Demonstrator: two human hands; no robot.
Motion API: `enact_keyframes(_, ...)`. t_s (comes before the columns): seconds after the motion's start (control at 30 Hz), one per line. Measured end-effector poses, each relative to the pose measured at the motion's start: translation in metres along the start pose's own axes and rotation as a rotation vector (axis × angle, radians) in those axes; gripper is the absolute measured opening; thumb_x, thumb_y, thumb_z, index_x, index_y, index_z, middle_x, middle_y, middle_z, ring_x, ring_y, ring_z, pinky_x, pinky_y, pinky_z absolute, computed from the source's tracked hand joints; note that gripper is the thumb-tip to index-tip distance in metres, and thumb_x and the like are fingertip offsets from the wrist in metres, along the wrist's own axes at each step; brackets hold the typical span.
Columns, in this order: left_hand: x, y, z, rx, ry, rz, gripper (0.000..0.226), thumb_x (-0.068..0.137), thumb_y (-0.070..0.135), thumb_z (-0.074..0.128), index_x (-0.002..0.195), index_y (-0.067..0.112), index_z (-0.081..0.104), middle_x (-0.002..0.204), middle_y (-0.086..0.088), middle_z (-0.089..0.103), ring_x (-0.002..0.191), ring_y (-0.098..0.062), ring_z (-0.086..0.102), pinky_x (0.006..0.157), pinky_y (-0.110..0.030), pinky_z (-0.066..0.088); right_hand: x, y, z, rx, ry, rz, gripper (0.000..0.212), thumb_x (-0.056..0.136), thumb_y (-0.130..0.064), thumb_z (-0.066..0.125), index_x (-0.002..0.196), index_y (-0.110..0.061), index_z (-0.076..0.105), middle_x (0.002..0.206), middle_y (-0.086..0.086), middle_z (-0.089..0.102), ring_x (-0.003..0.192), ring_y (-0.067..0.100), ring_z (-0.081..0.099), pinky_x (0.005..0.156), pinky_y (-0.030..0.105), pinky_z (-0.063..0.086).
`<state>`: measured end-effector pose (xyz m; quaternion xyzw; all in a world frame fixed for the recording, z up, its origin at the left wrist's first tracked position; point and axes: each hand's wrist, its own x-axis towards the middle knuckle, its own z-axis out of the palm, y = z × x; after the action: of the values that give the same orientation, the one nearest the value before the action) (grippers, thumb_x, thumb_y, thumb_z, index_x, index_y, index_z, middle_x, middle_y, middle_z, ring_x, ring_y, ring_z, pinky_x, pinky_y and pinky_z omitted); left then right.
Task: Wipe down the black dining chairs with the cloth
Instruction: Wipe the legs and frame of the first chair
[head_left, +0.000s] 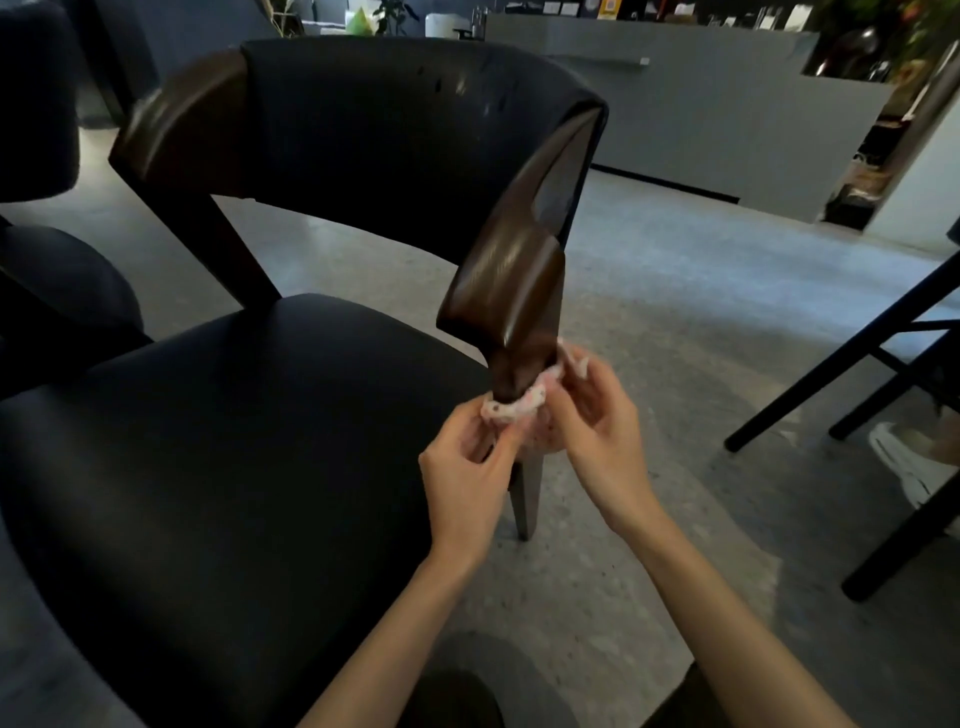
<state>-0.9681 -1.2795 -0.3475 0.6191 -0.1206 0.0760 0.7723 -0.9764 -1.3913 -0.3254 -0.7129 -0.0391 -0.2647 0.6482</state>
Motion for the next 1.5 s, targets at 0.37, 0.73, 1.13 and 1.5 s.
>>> enact_keyframes(0.37,0.003,0.004,0.016,0.000,0.236,0.245,0.023,0.080,0.008,0.073,0.099,0.019,0.066,0.088,0.018,0.071,0.093,-0.002,0.069,0.075,-0.014,0.053,0.022,-0.006,0.001,0.208,0.055,-0.105,0.011,0.087,-0.003,0.064,0.092,-0.012,0.061,0.088,-0.006,0.071,0.088,0.003,0.067,0.079,0.017,0.051)
enact_keyframes(0.73,-0.012,-0.115,0.052,0.206,0.434,0.122,0.042,0.090,0.031,0.062,0.127,0.010,0.061,0.117,-0.002,0.068,0.109,-0.014,0.065,0.091,-0.044,0.053,0.011,0.103,-0.034,0.188,-0.078,0.184,0.014,0.083,-0.011,0.066,0.097,-0.013,0.064,0.085,-0.005,0.072,0.083,0.008,0.068,0.074,0.019,0.052)
enact_keyframes(1.13,-0.013,-0.136,0.066,0.002,0.731,0.180,0.042,0.075,-0.008,0.075,0.115,0.005,0.066,0.105,-0.011,0.072,0.096,-0.019,0.071,0.085,-0.034,0.056,0.013,0.145,-0.045,0.270,-0.037,0.205,0.011,0.079,0.003,0.069,0.087,-0.005,0.067,0.077,-0.007,0.074,0.078,0.003,0.069,0.070,0.016,0.052)
enact_keyframes(1.5,-0.027,-0.165,0.063,0.071,0.720,0.278,0.030,0.080,0.007,0.075,0.110,0.006,0.070,0.104,-0.008,0.073,0.099,-0.020,0.070,0.087,-0.046,0.055,0.020,0.145,-0.041,0.361,-0.045,0.033,0.018,0.071,-0.007,0.073,0.088,-0.006,0.068,0.078,-0.007,0.074,0.078,0.004,0.068,0.074,0.019,0.052)
